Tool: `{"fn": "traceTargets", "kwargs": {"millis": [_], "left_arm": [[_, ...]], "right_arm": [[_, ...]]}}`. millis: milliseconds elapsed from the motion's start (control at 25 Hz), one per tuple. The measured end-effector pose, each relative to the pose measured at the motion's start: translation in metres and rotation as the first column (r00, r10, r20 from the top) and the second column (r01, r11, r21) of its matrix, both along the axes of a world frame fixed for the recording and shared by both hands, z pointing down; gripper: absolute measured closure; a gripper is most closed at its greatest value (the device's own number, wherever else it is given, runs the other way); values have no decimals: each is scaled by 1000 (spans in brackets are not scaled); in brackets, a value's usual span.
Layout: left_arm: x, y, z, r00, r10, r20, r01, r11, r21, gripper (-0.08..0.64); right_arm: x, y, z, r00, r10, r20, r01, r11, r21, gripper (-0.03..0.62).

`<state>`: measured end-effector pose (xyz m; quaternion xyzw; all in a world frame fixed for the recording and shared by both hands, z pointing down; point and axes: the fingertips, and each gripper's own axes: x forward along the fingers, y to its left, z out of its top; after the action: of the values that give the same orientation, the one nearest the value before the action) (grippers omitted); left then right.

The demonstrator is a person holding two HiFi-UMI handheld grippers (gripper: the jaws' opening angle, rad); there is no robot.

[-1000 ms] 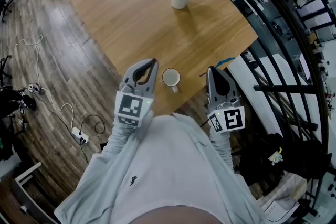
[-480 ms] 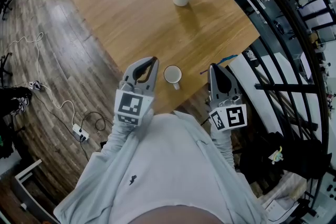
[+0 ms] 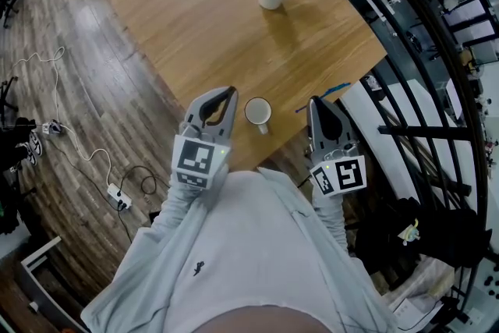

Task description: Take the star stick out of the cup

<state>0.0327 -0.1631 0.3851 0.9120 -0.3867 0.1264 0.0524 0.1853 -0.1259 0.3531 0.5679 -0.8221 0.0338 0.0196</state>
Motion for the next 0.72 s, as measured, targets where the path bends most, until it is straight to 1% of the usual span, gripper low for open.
{"fn": "traceTargets", "kwargs": {"millis": [120, 400, 720], "left_arm": [[0, 2, 4, 1000, -3, 0, 3, 1000, -9, 540], [-2, 2, 5, 1000, -2, 2, 2, 1000, -12, 540], [-5, 4, 7, 1000, 0, 6, 0, 1000, -20, 540]], "right_arm": [[-1, 1, 5, 1000, -3, 8, 3, 1000, -14, 572], [-4, 0, 2, 1000, -8, 20, 8, 1000, -6, 572], [-12, 0, 2, 999, -35, 34, 35, 999, -6, 572]]}}
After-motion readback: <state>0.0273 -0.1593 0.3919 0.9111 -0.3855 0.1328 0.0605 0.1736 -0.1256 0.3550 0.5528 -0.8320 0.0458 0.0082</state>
